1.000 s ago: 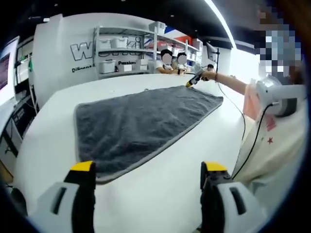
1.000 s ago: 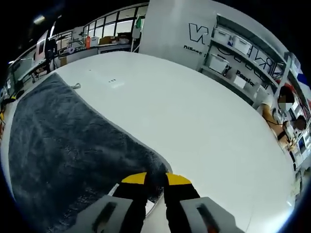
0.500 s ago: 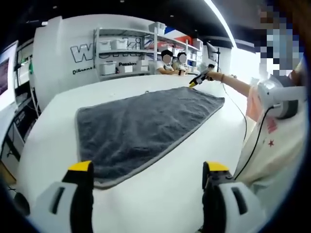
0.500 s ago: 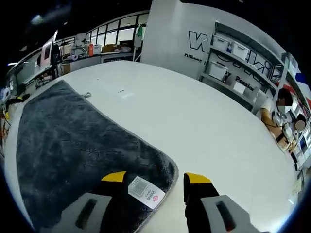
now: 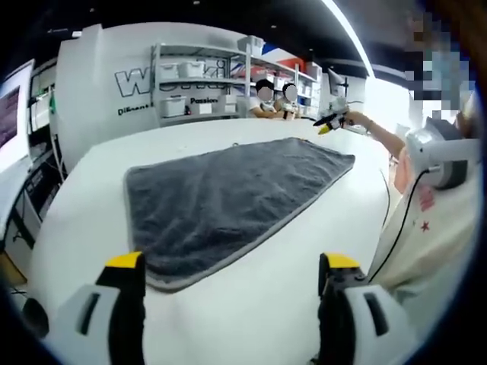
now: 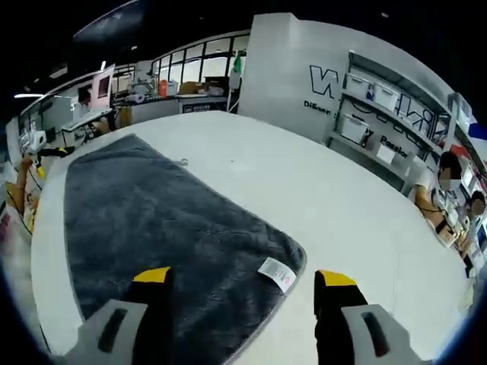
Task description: Fold the towel on the table until its edges align and the towel forms a compact rectangular stack.
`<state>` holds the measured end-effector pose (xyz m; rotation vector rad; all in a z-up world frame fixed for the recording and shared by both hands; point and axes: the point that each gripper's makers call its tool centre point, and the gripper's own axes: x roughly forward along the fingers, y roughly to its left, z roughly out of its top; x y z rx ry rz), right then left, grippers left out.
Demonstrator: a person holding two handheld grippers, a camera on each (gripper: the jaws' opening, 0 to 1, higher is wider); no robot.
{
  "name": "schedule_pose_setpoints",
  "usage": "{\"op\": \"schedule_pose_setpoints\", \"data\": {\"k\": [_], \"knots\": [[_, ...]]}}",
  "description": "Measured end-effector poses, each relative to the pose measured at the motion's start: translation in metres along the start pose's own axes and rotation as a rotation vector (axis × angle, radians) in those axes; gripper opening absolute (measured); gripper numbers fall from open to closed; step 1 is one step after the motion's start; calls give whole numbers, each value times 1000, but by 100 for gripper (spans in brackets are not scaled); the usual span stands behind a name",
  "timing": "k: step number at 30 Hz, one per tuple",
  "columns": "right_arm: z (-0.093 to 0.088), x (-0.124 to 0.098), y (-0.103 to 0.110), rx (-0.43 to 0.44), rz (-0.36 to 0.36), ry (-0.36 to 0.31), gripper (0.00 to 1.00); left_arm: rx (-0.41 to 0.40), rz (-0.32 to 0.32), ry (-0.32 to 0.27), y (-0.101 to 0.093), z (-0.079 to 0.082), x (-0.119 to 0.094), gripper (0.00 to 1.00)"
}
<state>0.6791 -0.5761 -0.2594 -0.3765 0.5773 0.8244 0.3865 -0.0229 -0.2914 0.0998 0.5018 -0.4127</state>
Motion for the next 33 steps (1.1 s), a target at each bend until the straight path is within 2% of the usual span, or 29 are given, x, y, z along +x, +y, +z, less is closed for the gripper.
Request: {"op": "schedule_pose_setpoints", "data": {"k": [2,5,14,22,25,33], "knots": [[1,-10,14,-4,17,-15,93,0,0,-1,0,0,0,99],[0,-24,31,-46,24,-18,98,5,3,2,2,1,-1,99],[-12,-51,71,-109,61,-5,99,23,-2,11,0,5,0,99],[-24,-60,97,-131,86,10,99,38,-7,20,-1,6,0,99],[-27,-63,116,-89,139,-22,99,39,-7,12,0,7,-1,99],[-50,-65,137,-92,149,-5,99,40,-4,6,1,4,0,98]]}}
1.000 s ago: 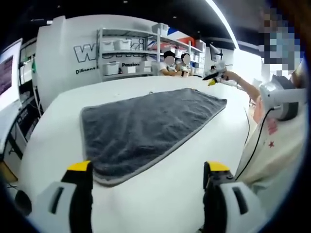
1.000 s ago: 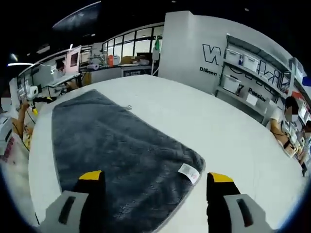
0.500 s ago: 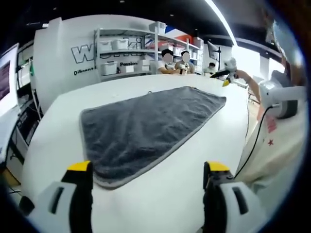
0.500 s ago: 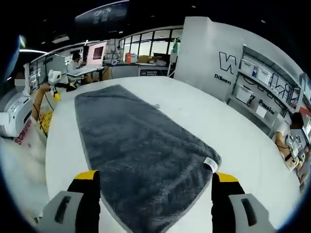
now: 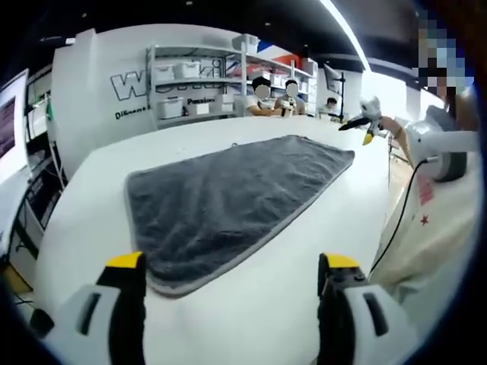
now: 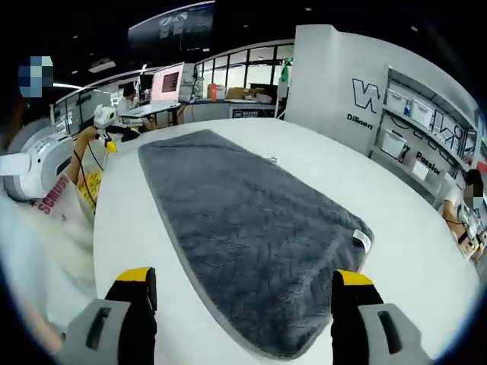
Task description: Fold the towel on the table until its edges align and the towel forms a compact rectangular stack.
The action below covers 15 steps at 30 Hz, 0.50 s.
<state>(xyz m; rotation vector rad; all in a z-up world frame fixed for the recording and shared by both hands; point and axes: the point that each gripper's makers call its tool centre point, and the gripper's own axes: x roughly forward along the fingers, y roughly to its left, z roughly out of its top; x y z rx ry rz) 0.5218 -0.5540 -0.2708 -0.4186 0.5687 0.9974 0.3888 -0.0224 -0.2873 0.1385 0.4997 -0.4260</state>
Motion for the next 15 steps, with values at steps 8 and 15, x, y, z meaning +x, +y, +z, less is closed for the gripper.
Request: {"op": "schedule_pose_setpoints", "data": {"k": [8,15], "knots": [[-18,-6,8,6,-41,0,99,-12,27,-9,2,-4,-6,98],[-36,-22,15,29,-65,7,99,-25,35,-18,0,-9,-11,99]]}}
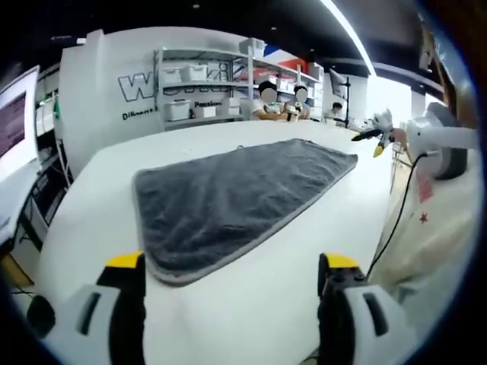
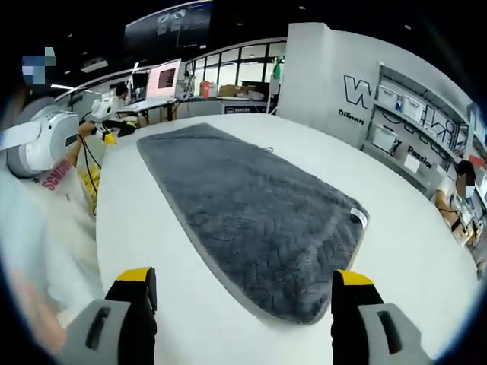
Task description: Fold the towel on the table until its edges align and the towel forms a compact rectangular stack.
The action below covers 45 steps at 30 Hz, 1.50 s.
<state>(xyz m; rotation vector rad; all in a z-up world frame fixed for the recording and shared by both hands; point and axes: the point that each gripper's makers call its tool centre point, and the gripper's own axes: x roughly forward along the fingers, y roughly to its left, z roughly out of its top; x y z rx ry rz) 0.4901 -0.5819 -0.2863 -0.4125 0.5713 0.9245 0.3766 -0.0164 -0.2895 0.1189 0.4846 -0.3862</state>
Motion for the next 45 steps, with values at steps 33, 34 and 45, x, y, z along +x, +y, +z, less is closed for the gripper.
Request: {"op": "schedule_pose_setpoints", "data": {"k": [33,34,45], "knots": [[-44,-5,14,-13,-19,85,100,33,-25,19,-1,-1,3,99],[-45,-4,15,-10,-21,85,100,34,-30,20,-2,-1,5,99],[-56,-3,16,-19,-34,85,100,64,-68,52,-10,-3,15,99]]}}
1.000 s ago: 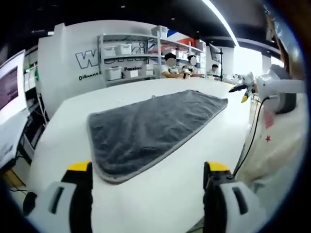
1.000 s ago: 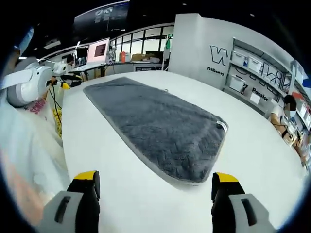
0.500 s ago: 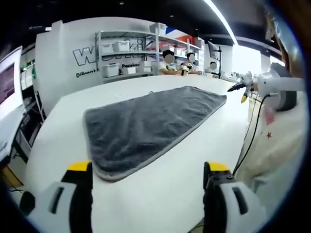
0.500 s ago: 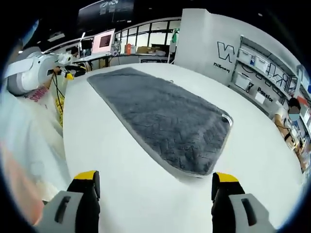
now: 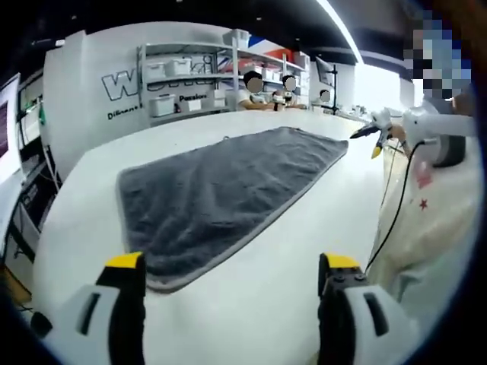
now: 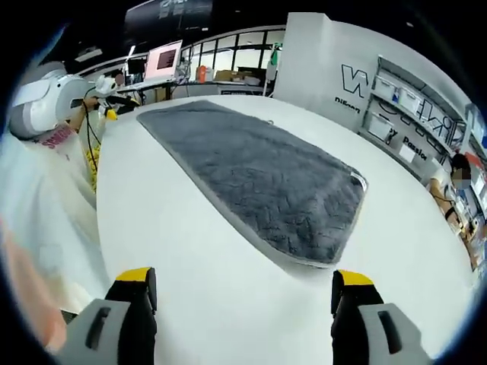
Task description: Fold the towel on the table until its edges align and the towel forms a compact rectangular stack.
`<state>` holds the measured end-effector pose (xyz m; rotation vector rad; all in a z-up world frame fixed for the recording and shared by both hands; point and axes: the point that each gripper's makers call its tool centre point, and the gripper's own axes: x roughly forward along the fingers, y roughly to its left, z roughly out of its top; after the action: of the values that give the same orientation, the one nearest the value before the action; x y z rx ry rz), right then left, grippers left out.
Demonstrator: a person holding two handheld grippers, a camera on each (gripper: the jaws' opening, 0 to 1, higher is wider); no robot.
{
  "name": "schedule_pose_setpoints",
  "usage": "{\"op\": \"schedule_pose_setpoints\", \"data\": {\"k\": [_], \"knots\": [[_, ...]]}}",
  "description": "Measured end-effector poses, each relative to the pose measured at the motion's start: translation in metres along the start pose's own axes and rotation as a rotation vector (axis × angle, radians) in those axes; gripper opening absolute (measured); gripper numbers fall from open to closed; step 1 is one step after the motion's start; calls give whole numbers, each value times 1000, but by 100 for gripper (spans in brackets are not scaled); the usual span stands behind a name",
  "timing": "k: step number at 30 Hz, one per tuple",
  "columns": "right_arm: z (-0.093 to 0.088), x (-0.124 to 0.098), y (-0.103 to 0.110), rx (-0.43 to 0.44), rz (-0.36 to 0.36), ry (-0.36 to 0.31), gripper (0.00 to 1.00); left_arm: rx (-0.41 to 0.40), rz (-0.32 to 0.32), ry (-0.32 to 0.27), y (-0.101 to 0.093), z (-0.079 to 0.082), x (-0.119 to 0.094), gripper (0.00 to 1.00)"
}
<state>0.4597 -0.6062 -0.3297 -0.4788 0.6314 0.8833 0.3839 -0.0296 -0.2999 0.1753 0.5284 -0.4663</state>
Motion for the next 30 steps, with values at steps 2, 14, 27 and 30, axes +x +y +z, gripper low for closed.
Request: {"op": "schedule_pose_setpoints", "data": {"k": [2,14,27,30], "knots": [[1,0,-2,-3,-3,-11,100,2,-8,3,0,0,1,99],[4,5,-29,-16,-25,-21,88,-21,-103,6,-3,-5,7,96],[7,20,-36,-115,19,17,85,-34,-99,59,12,-11,19,95],[11,22,-36,-128,34,13,84,-36,-113,60,14,-10,23,94]]}}
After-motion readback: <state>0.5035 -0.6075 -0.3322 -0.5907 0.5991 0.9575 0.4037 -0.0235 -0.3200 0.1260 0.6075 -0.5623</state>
